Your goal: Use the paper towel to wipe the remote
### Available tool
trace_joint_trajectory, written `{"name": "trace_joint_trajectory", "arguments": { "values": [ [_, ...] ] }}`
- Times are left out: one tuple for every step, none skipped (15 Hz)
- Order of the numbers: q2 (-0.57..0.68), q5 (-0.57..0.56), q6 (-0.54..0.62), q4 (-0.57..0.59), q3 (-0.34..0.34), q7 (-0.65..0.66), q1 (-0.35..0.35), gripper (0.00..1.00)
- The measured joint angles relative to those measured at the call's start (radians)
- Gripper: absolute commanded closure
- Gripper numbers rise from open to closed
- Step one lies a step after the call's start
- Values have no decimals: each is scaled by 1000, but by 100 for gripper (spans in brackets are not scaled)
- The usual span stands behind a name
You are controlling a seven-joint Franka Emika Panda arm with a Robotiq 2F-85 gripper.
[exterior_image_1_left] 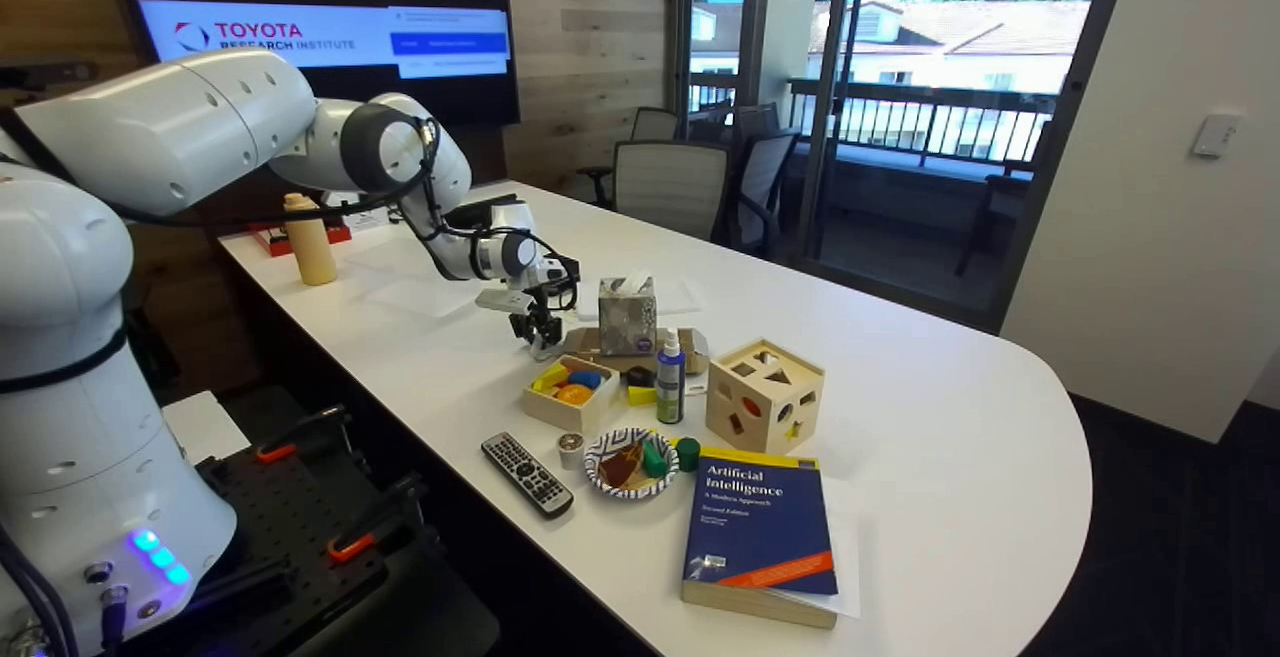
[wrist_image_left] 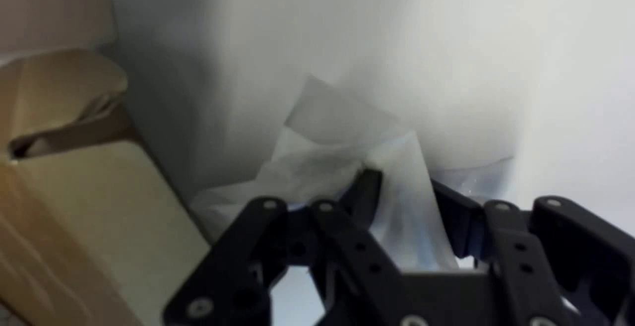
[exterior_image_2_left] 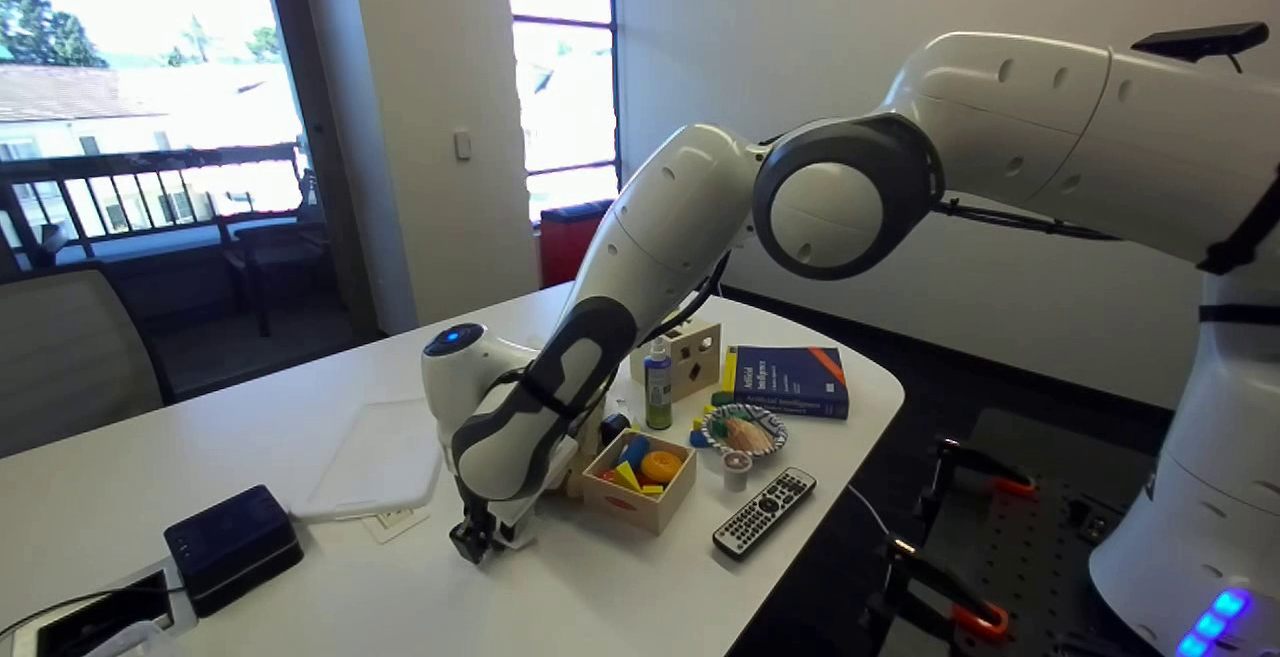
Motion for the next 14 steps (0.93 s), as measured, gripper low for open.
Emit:
{"name": "trace_joint_trajectory", "arguments": {
  "values": [
    [5, 0, -5, 8, 0, 0, 1, 100],
    [7, 0, -10, 11, 0, 0, 2, 98],
    [7, 0, -16, 13, 0, 0, 2, 98],
    [7, 0, -24, 15, 0, 0, 2, 98],
    [5, 0, -38, 15, 2, 0, 2, 98],
    [-1, 0, -60, 14, 4, 0, 1, 98],
    [-10, 0, -86, 11, 6, 0, 1, 98],
    [-24, 0, -117, 3, 8, 0, 1, 98],
    [-45, 0, -147, -12, 9, 2, 1, 98],
    [-72, 0, -173, -35, 10, 4, 1, 98],
    [-105, 0, -193, -66, 11, 8, 1, 98],
    [-143, 0, -209, -101, 11, 18, 1, 98],
    [-185, 0, -218, -141, 12, 30, 1, 98],
    [-230, 0, -222, -185, 12, 46, 1, 98]
  ]
}}
